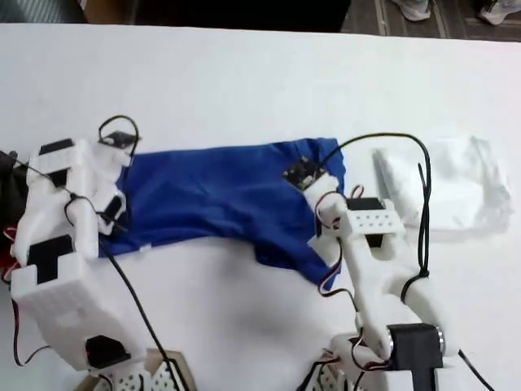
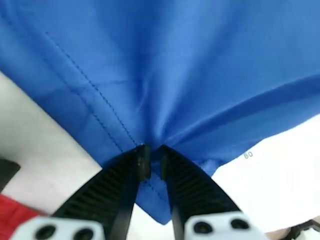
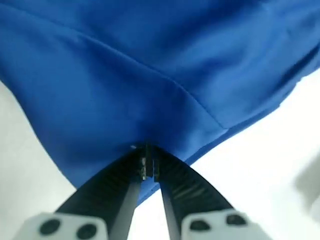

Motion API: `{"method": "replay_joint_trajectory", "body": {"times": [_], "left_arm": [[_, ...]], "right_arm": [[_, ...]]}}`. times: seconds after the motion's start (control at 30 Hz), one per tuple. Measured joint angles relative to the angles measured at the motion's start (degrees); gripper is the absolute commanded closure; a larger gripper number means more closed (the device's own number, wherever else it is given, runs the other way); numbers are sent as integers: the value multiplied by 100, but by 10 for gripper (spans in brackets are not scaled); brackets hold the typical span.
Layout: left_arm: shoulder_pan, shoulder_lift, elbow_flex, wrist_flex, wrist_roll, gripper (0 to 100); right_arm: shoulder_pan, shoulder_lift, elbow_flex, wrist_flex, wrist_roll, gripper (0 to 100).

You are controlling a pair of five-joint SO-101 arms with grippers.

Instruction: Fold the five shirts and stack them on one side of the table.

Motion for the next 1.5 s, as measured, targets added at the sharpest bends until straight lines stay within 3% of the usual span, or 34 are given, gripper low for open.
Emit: {"method": "replay_joint_trajectory", "body": {"times": [0.17,0.37,0.5,0.6,0.9,1.27,1.5], "left_arm": [[334,9,-404,589,105,928],[598,9,-2303,1934,492,928],[589,9,-2936,2084,695,928],[589,88,-2611,1776,826,928],[580,949,-1389,-352,1881,928],[589,1231,-1442,-422,2233,928],[589,1240,-1451,-422,2233,928]], "right_arm": [[-53,-141,0,105,0,977],[-510,-985,9,738,0,977],[-835,-1688,9,1020,0,977],[-1187,-2031,246,1116,0,977],[-2224,-2119,1152,220,0,977],[-2224,-2101,1196,-703,-299,974],[-2101,-879,800,-1319,-387,974]]}}
